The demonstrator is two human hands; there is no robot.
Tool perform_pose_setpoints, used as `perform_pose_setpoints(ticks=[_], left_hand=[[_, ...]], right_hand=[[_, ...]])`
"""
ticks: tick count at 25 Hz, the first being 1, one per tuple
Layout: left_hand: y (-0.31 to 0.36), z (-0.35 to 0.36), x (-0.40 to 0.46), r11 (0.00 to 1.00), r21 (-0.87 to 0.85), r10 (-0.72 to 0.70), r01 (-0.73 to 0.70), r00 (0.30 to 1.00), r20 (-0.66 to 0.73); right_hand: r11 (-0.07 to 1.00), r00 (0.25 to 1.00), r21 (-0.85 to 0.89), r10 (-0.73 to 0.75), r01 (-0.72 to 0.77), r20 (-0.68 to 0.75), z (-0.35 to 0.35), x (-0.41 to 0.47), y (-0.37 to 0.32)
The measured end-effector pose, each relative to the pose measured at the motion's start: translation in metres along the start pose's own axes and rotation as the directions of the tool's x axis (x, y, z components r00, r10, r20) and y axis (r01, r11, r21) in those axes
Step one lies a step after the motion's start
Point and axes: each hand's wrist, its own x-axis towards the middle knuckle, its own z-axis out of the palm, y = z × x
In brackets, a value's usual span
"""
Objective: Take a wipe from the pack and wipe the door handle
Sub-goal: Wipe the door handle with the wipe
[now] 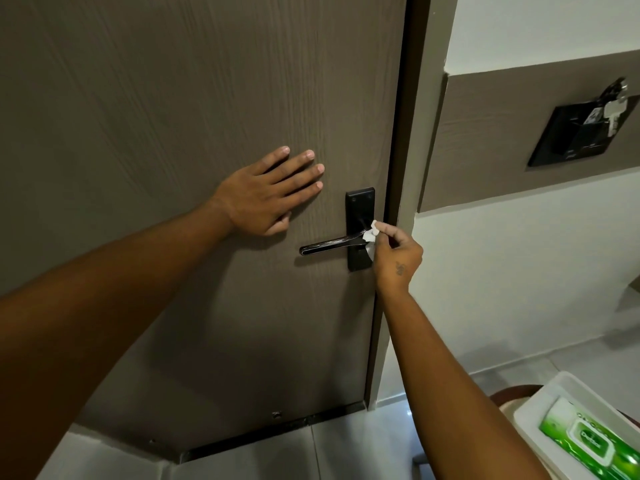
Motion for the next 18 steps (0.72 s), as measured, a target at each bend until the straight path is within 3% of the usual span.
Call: perform_pose_setpoints(ticks=[6, 9, 14, 18], left_hand=[[0.001, -0.001, 0.002, 1.0, 0.006, 0.003, -0.003, 1.0, 0.016], [0.0, 0.0, 0.002, 1.0, 0.001, 0.001, -0.001, 1.0, 0.011], [0.0, 0.001, 0.002, 1.0, 0.014, -0.002, 0.002, 1.0, -0.001], [0.001, -0.001, 0.002, 1.0, 0.013, -0.004, 0.004, 1.0, -0.002]], right_hand=[[0.989, 0.988, -0.057, -0.135, 0.139, 0.07, 0.003, -0.022, 0.004], [0.98, 0.97, -0.072, -0.168, 0.183, 0.177, 0.014, -0.04, 0.005], [0.989, 0.986, -0.034, -0.14, 0.144, 0.093, 0.009, -0.029, 0.0], [1.0, 1.0, -0.012, -0.014, 0.014, -0.002, 0.015, -0.022, -0.004]])
